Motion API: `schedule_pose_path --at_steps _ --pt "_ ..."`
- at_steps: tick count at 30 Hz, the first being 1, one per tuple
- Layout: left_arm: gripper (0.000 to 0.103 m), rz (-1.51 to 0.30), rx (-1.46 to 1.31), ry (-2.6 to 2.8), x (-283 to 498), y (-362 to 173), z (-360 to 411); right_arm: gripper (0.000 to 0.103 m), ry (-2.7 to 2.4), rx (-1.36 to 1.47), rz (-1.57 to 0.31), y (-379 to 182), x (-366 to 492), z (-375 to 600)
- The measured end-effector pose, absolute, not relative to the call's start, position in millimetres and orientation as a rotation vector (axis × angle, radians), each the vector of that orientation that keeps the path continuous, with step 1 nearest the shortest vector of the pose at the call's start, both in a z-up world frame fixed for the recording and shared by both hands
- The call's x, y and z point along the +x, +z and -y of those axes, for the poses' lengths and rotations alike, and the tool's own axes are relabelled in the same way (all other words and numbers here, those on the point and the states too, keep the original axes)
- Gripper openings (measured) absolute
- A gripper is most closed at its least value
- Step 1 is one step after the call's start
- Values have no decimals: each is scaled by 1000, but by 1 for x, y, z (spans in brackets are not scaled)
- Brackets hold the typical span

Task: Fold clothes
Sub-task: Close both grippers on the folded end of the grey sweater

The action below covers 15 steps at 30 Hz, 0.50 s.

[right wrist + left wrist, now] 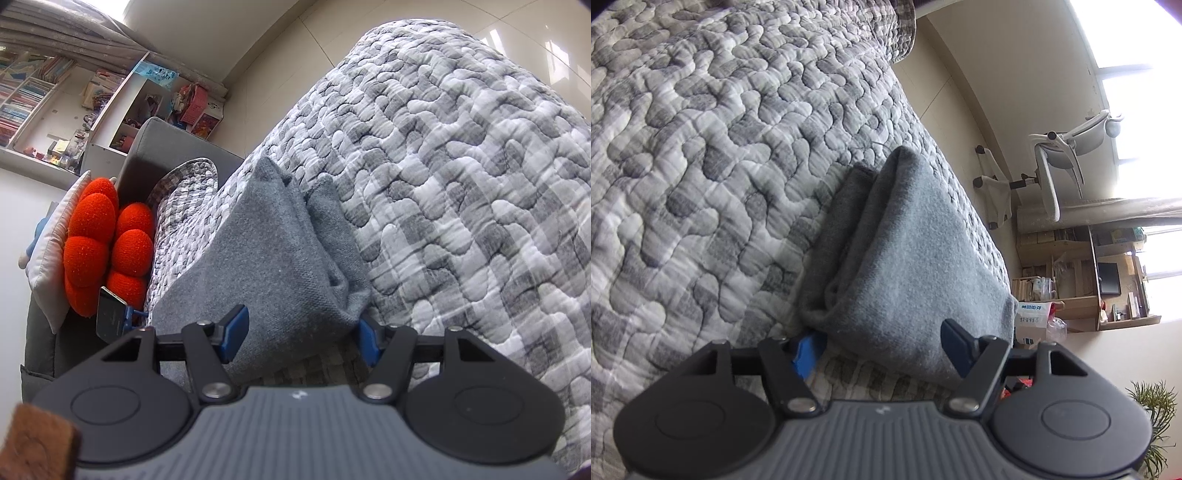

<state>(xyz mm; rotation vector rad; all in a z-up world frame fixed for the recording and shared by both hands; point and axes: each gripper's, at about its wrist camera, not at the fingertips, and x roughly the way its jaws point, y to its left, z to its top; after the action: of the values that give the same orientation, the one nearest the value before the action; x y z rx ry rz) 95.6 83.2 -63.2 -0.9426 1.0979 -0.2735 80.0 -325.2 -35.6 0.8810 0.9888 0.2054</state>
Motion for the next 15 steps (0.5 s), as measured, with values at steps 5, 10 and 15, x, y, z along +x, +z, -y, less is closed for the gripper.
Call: schedule_pose_path --at_steps 5,10,15 --pt "69 -1080 -943 -273 100 -64 -88 65 212 897 -988 -36 83 328" --pt "69 -1080 -925 -276 102 -63 -89 65 214 902 -984 -36 86 329" --pt "69 -1062 -896 -276 105 -61 -89 65 214 905 -980 -36 88 330"
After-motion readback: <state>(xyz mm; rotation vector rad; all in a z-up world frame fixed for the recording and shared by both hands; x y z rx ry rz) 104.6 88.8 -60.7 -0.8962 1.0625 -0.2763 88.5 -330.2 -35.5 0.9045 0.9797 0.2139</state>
